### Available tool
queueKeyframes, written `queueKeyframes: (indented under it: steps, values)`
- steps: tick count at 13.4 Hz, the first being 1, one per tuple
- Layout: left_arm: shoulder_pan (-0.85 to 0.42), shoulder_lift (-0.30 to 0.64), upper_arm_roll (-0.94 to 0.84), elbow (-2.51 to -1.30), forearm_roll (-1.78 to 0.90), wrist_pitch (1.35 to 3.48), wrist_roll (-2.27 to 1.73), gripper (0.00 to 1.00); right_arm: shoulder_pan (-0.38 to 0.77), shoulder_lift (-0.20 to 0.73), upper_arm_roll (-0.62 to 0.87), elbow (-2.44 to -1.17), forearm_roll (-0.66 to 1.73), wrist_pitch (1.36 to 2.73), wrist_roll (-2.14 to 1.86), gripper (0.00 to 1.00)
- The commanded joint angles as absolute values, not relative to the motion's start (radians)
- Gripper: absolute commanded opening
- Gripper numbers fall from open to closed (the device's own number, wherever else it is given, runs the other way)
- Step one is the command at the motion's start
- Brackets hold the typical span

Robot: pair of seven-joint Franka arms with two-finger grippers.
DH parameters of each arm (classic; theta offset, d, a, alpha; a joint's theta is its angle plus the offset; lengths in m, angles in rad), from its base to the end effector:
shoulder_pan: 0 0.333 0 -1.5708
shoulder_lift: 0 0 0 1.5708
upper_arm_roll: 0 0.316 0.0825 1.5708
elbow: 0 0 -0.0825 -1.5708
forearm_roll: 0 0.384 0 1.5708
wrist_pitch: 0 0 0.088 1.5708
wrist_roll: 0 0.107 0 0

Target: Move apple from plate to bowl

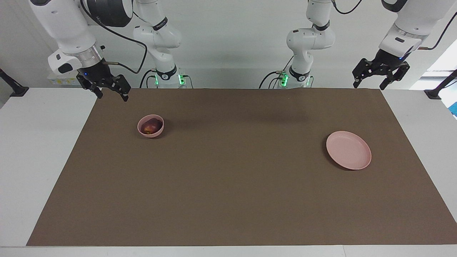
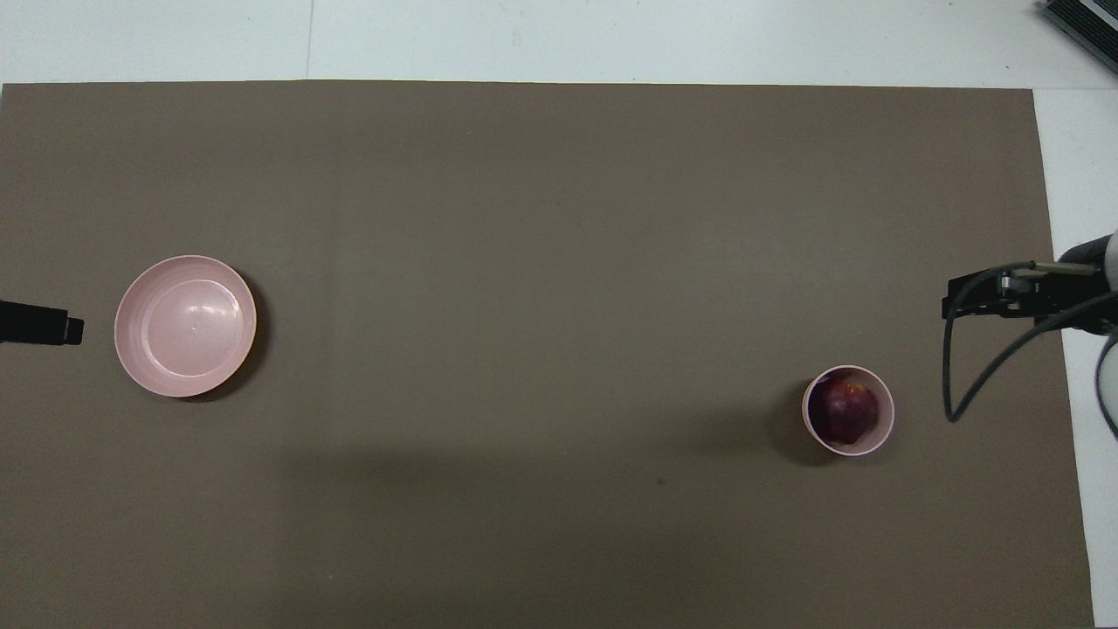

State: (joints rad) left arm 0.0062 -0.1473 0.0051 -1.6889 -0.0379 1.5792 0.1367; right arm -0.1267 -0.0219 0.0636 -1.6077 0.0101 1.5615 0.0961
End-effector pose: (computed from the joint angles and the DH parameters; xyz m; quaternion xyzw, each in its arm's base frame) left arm 0.5086 0.0019 0.6478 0.9977 -0.0629 0.0202 0.0179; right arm 0.5451 -0.0330 0.6183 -0.9967 0.0795 0.0122 0.0042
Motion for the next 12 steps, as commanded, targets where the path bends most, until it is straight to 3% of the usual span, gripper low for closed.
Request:
queueKeyframes:
  steps: [1,12]
  values:
    - [0.003,-0.146,0.008,-1.671,-0.029,1.557,0.140,1.00,-0.132,0.015,0.075,-1.551,-0.008,1.540,0.060,1.00]
    - [0.003,-0.146,0.008,-1.671,-0.029,1.557,0.140,1.00,-0.118,0.002,0.081,-1.562,0.012,1.548,0.057,1.00]
